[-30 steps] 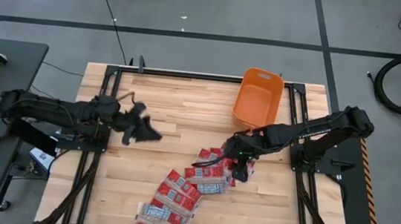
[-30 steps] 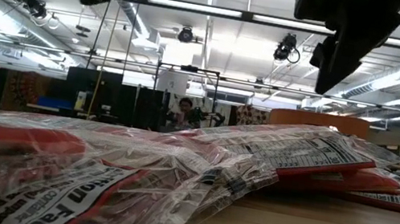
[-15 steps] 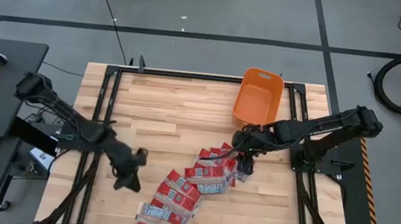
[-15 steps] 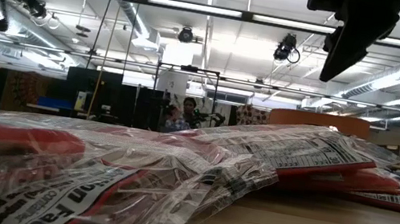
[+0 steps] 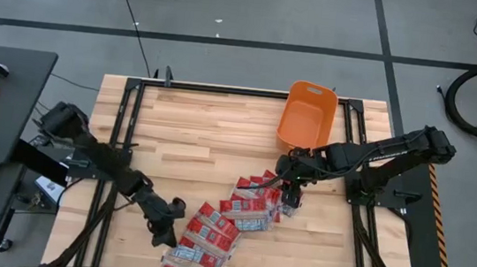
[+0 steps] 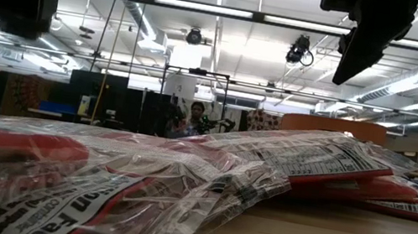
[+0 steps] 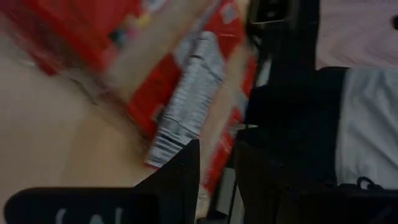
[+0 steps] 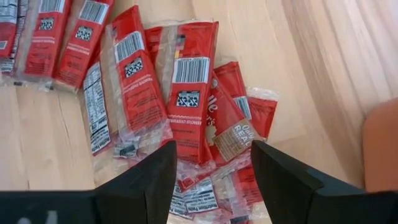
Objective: Sort popcorn bags into baskets
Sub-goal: Adjust the red popcorn bags on the table
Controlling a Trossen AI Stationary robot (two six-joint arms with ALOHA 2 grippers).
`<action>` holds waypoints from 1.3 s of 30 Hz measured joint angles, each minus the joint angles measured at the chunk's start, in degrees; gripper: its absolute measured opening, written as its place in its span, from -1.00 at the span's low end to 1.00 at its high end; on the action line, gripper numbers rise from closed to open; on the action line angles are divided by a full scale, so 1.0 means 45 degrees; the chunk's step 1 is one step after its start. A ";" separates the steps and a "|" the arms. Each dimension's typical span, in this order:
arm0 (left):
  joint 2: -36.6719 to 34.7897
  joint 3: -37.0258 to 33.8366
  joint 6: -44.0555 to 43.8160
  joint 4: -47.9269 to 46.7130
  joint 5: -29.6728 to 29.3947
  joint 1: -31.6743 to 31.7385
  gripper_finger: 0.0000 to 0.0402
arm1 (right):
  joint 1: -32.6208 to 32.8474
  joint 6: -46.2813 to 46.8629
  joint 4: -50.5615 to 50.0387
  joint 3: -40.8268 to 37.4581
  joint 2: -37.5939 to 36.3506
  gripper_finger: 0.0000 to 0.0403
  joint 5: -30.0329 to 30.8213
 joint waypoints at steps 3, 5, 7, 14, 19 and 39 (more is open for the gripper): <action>0.0706 0.0255 0.0141 0.0310 0.0183 -0.0020 -0.49 | 0.0000 -0.0028 -0.0156 0.0000 -0.0010 0.05 -0.0079; 0.1122 0.0803 0.0743 0.0346 0.0511 -0.0136 -0.49 | -0.0009 -0.0037 -0.0180 0.0000 -0.0010 0.05 -0.0084; 0.1592 0.1538 0.1548 0.0289 0.0827 -0.0342 -0.51 | -0.0067 -0.0156 -0.0178 0.0000 -0.0010 0.05 -0.0109; 0.3093 0.4426 0.4963 -0.3462 0.0555 -0.1030 -0.60 | -0.0371 -0.0440 -0.0180 0.0000 -0.0015 0.05 -0.0366; 0.3655 0.5367 0.5662 -0.5684 -0.0474 -0.1038 -0.64 | -0.0485 -0.0601 -0.0184 0.0000 -0.0019 0.05 -0.0465; 0.3246 0.5369 1.0782 -0.9077 -0.0261 0.2337 -0.64 | -0.0505 0.1028 -0.0189 0.0000 -0.0146 0.05 -0.1863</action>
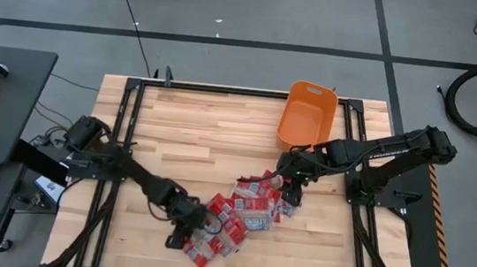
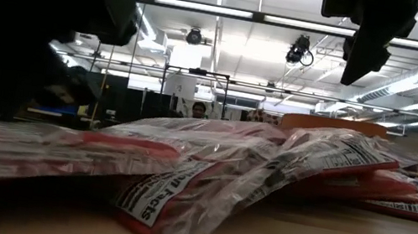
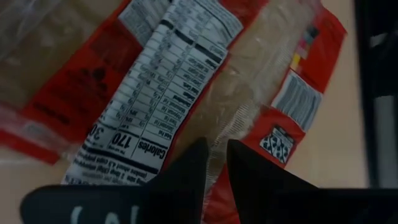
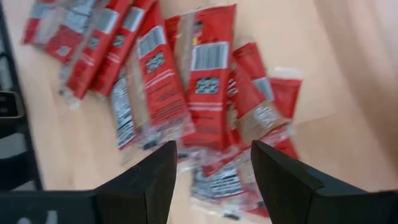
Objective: Sort popcorn bags into baskets
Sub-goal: Adjust the red popcorn bags on the table, then put the red popcorn bag into the orange bin
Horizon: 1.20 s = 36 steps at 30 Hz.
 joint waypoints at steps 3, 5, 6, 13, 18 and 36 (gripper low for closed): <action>0.0003 -0.0011 0.0903 -0.0087 0.0103 0.0689 -0.64 | 0.0015 0.0479 -0.0001 0.0000 0.0000 0.05 -0.0359; 0.0003 -0.0007 0.1259 -0.0397 0.0181 0.1207 -0.64 | 0.0090 0.0730 0.0004 0.0000 0.0000 0.05 -0.0499; -0.0002 -0.0003 0.1442 -0.0688 0.0247 0.1486 -0.64 | 0.0157 0.0814 0.0004 0.0000 0.0000 0.05 -0.0499; 0.0056 -0.0051 0.1890 -0.0175 0.0000 0.3488 -0.64 | 0.0452 0.1040 0.0004 0.0000 0.0000 0.03 0.0004; 0.0080 -0.0065 0.1094 0.0971 -0.0611 0.4869 -0.64 | 0.0300 0.1367 0.0005 0.0000 0.0011 0.03 0.0381; -0.2268 -0.0075 0.0006 0.0543 0.0764 0.5053 -0.64 | 0.0086 0.1159 0.1312 -0.1129 0.0044 0.05 0.0486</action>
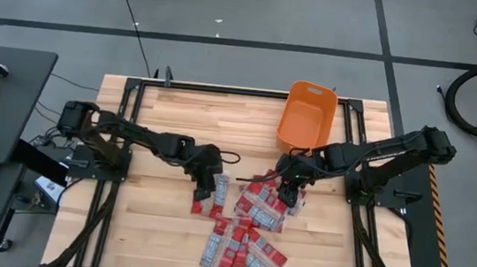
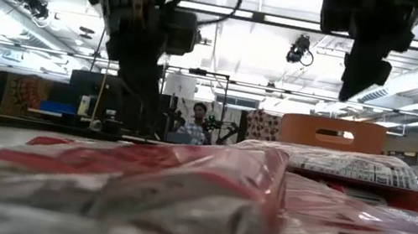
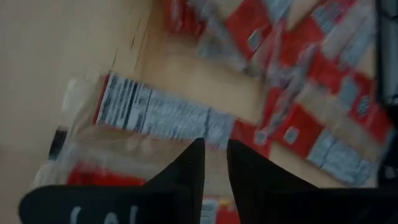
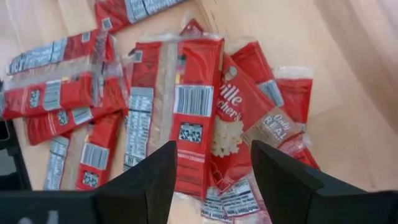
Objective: Sort popcorn bags into baskets
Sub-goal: Put the red popcorn bag into the orange bin
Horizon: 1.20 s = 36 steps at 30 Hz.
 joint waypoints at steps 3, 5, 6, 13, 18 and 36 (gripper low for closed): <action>-0.0390 -0.0005 -0.0124 0.0146 0.0245 -0.0353 -0.64 | 0.0192 -0.0211 0.0096 -0.0148 -0.0005 0.05 0.0079; -0.0621 0.0000 -0.0135 0.0231 0.0354 -0.0646 -0.64 | 0.0297 -0.0437 -0.0011 -0.0309 0.0000 0.05 0.0428; -0.0710 0.0000 -0.0180 0.0201 0.0373 -0.0790 -0.64 | 0.0291 -0.0554 0.0021 -0.0366 0.0000 0.05 0.0582; -0.0966 0.0022 -0.1536 0.0278 0.1126 -0.1375 -0.64 | -0.1127 -0.1656 0.0813 -0.1295 0.0000 0.05 0.0443; -0.1376 0.0019 -0.2204 -0.0075 0.1982 -0.1622 -0.64 | -0.2048 -0.2921 0.1414 -0.1668 0.0005 0.05 0.0040; -0.4830 0.0024 -0.1913 -0.1105 -0.0514 -0.1287 -0.64 | -0.2379 -0.3128 0.2076 -0.1999 0.1895 0.02 -0.1414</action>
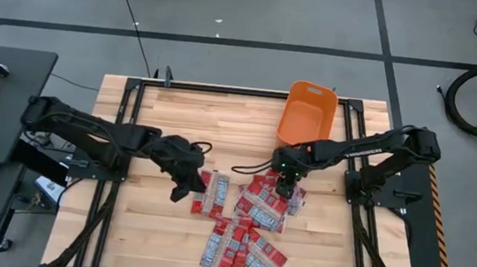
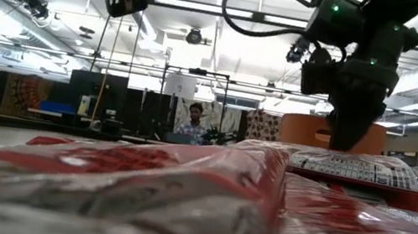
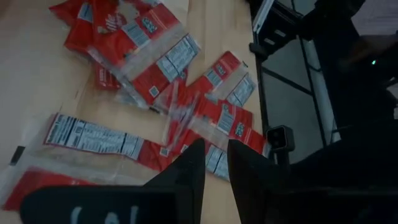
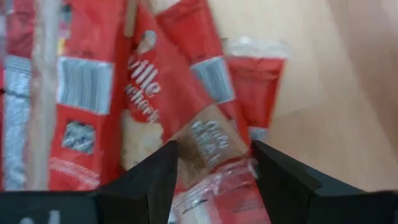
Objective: Sort popcorn bags into baskets
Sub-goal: Put the red popcorn bag into the orange bin
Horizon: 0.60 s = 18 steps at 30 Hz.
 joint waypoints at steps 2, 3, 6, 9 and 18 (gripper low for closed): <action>-0.0110 0.0000 -0.0033 -0.0047 -0.0004 0.0011 -0.64 | 0.0047 -0.0076 0.0174 0.0000 0.0214 -0.03 -0.0130; -0.0132 0.0000 -0.0084 -0.0010 -0.0009 0.0023 -0.64 | 0.0106 -0.0107 0.0175 0.0000 0.0325 -0.07 -0.0134; -0.0210 -0.0010 -0.0220 -0.0098 -0.0010 0.0080 -0.64 | 0.0279 -0.0097 0.0267 0.0013 0.0545 -0.24 0.0152; -0.0253 0.0010 -0.0223 -0.0084 -0.0012 0.0083 -0.64 | 0.0386 -0.0044 0.0379 0.0016 0.0567 -0.46 0.0293; -0.0258 0.0010 -0.0310 -0.0235 -0.0012 0.0083 -0.64 | 0.0449 0.0606 0.0171 0.0010 -0.0408 -0.95 0.0470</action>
